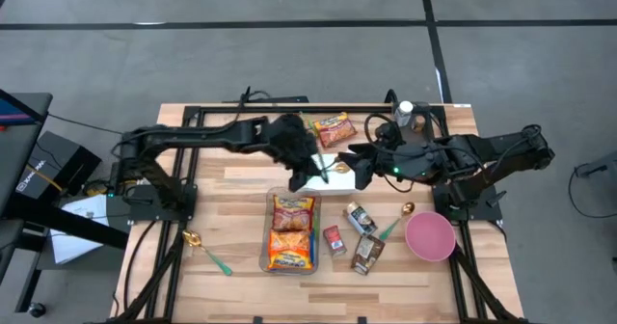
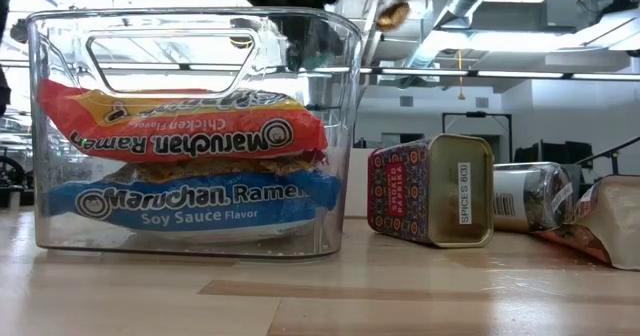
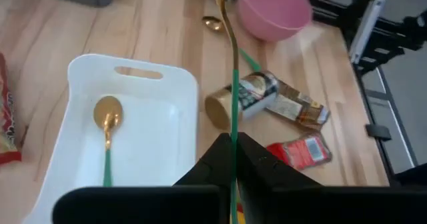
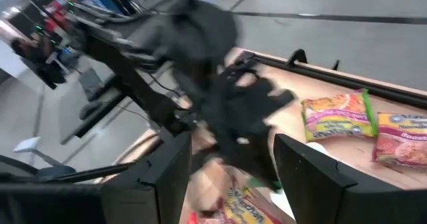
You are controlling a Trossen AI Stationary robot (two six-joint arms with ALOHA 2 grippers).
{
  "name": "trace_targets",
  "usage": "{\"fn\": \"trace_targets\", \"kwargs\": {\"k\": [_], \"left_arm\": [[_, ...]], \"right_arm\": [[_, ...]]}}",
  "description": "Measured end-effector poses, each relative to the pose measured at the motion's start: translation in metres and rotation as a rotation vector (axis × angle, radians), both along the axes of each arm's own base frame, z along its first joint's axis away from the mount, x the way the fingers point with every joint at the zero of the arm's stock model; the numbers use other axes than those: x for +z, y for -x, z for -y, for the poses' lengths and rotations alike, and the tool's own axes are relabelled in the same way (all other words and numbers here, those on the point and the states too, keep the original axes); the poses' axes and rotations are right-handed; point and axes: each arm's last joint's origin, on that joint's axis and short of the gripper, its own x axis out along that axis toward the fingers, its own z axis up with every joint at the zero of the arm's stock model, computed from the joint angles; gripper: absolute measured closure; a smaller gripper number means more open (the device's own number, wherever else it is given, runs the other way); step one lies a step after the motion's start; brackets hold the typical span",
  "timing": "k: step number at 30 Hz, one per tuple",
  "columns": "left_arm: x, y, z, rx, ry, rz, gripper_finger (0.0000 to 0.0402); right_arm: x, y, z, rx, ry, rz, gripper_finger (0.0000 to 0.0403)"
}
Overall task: Pick & Place Food Item
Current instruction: Put the green spoon into the white bin
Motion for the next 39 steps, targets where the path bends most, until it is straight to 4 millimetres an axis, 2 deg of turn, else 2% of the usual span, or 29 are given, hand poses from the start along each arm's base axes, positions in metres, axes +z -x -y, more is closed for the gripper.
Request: {"fn": "trace_targets", "kwargs": {"k": [3,8,11,15,26,34,39], "left_arm": [[-0.005,-0.01,-0.011,0.016,0.021,-0.05,0.04],[-0.033,-0.019,-0.03,0.044,0.097,-0.133,0.04],[-0.047,-0.024,-0.036,0.045,0.115,-0.156,0.04],[-0.054,-0.031,-0.036,0.04,0.115,-0.144,0.04],[-0.081,-0.046,-0.057,0.084,0.107,-0.226,0.04],[-0.098,-0.043,-0.055,0.053,0.106,-0.306,0.04],[-0.098,-0.043,-0.055,0.051,0.104,-0.3,0.04]], "right_arm": [[0.006,0.007,-0.008,0.002,0.005,0.044,0.0198],[0.017,0.027,-0.02,-0.012,0.026,0.104,0.0199],[0.021,0.037,-0.024,-0.031,0.042,0.123,0.0199],[0.025,0.047,-0.028,-0.049,0.059,0.142,0.0199],[0.026,0.052,-0.031,-0.067,0.084,0.143,0.02],[0.026,0.052,-0.031,-0.07,0.088,0.142,0.02],[0.026,0.052,-0.031,-0.071,0.096,0.139,0.0199]]}}
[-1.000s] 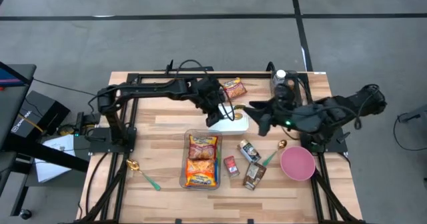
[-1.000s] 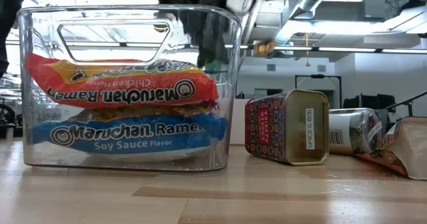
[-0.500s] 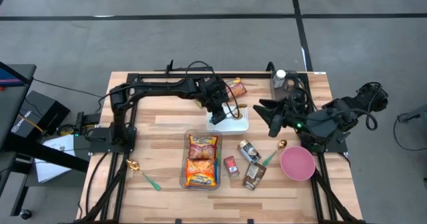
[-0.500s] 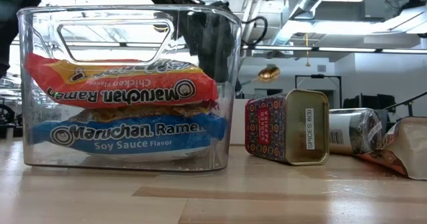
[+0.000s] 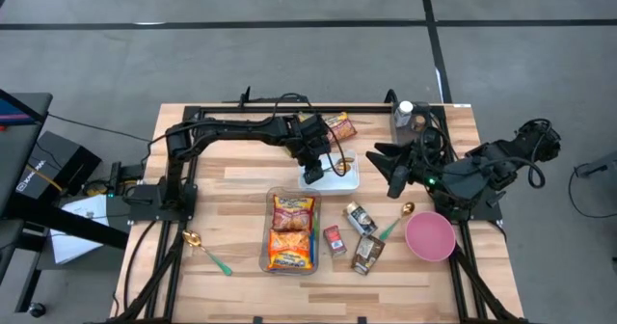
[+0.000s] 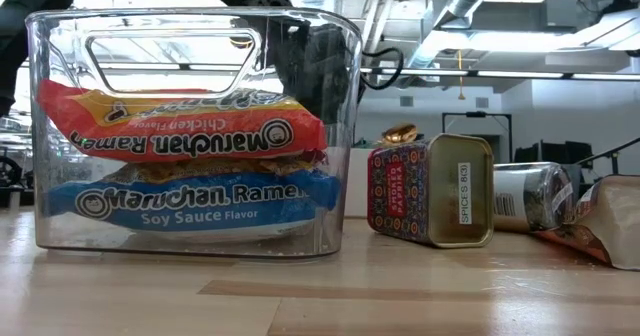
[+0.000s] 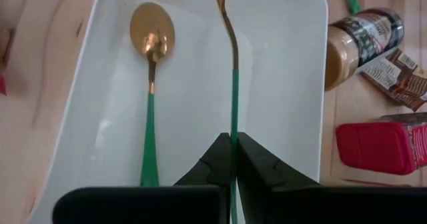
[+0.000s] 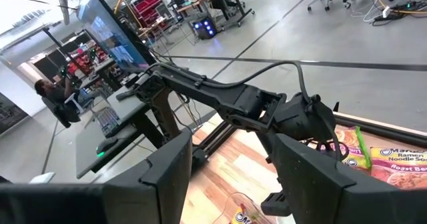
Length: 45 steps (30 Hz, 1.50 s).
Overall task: Pick & Place Food Item
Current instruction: Put the green spoon into the white bin
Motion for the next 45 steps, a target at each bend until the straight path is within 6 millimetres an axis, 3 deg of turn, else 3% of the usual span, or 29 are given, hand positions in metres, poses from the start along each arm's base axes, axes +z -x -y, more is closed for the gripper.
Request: {"fn": "trace_targets", "kwargs": {"k": [5,20,39,45], "left_arm": [[0.0,-0.001,0.0,0.004,0.0,0.005,0.04],[-0.03,-0.009,0.0,0.032,0.031,-0.054,0.04],[-0.032,-0.012,0.007,0.012,0.022,-0.05,0.0398],[-0.032,-0.013,0.011,-0.014,0.007,-0.046,0.0379]], "right_arm": [[0.001,0.002,0.001,-0.004,-0.002,0.006,0.0199],[0.0,0.002,0.002,-0.005,0.007,-0.009,0.02],[-0.002,0.003,0.002,-0.011,0.02,-0.026,0.02],[-0.002,0.003,0.002,-0.011,0.02,-0.025,0.02]]}}
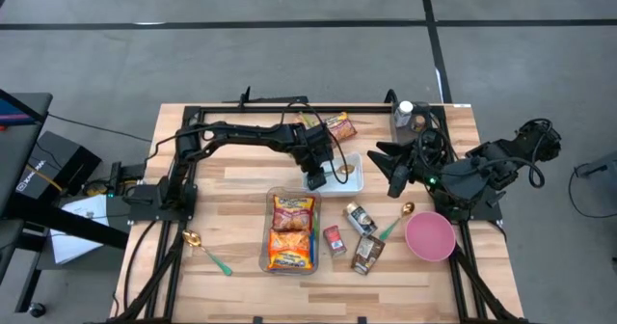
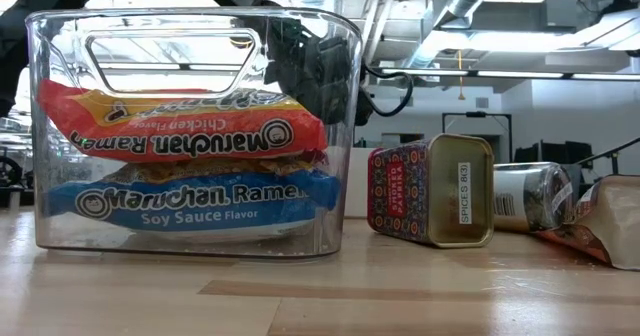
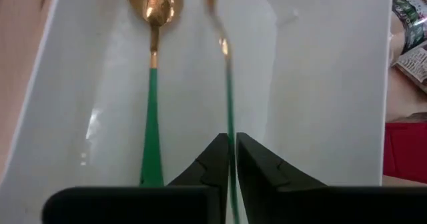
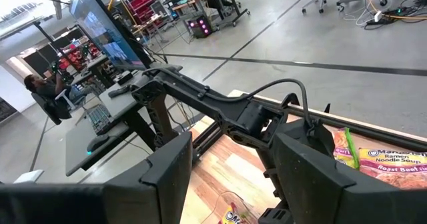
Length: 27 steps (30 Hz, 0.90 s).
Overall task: Pick & Place Food Item
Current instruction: Put the green spoon into the white bin, then adjust the white bin
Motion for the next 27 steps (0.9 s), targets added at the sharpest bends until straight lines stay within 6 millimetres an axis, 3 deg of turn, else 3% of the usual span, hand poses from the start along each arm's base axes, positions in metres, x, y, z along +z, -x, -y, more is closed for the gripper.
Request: {"fn": "trace_targets", "kwargs": {"k": [10,21,27], "left_arm": [[-0.001,0.001,-0.001,0.039,-0.028,-0.026,0.0345],[-0.004,0.007,-0.002,0.071,-0.081,-0.103,0.0394],[0.01,0.006,-0.005,0.062,-0.135,-0.038,0.0398]], "right_arm": [[0.0,0.0,0.0,-0.007,0.001,0.002,0.02],[0.0,0.0,0.0,-0.009,-0.008,0.008,0.02],[0.0,0.0,0.0,-0.013,-0.014,0.014,0.02]]}}
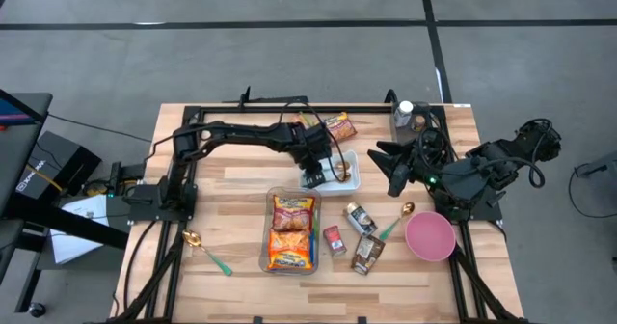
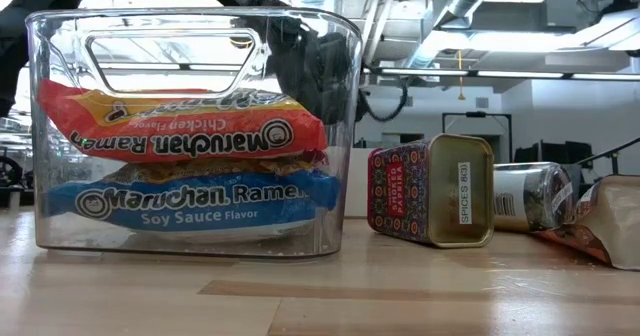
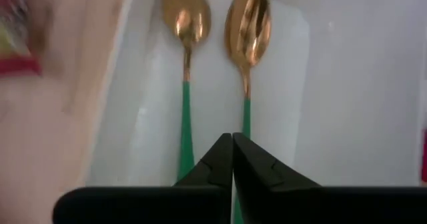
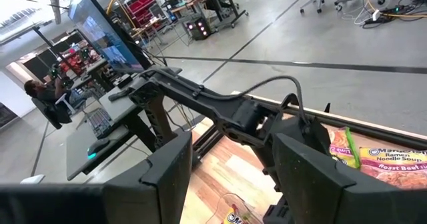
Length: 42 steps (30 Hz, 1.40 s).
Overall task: Pick & Place Food Item
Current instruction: Adjust the white bin
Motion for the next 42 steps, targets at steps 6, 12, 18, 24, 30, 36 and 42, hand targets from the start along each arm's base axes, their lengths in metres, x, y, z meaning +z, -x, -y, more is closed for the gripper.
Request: {"fn": "trace_targets", "kwargs": {"k": [6,12,18,24,30,36,42], "left_arm": [[0.009,0.003,0.001,-0.095,-0.043,0.019,0.0394],[0.01,0.004,0.01,-0.198,-0.02,0.022,0.04],[0.01,0.001,0.021,-0.257,-0.019,0.03,0.04],[0.012,-0.005,0.038,-0.283,-0.028,0.066,0.04],[0.017,-0.009,0.041,-0.263,-0.03,0.095,0.0401],[0.029,-0.017,0.042,-0.256,-0.045,0.151,0.0401],[0.031,-0.018,0.045,-0.26,-0.048,0.166,0.0401]], "right_arm": [[0.0,0.0,0.0,-0.018,0.005,0.005,0.02],[0.0,0.0,0.0,-0.021,0.008,0.005,0.02],[0.0,0.0,0.001,-0.024,0.011,0.002,0.02],[0.0,-0.001,0.003,-0.033,0.012,-0.001,0.02],[-0.001,-0.002,0.003,-0.033,0.015,-0.005,0.02],[-0.001,-0.002,0.003,-0.033,0.016,-0.008,0.02],[-0.002,-0.001,0.003,-0.032,0.025,-0.018,0.02]]}}
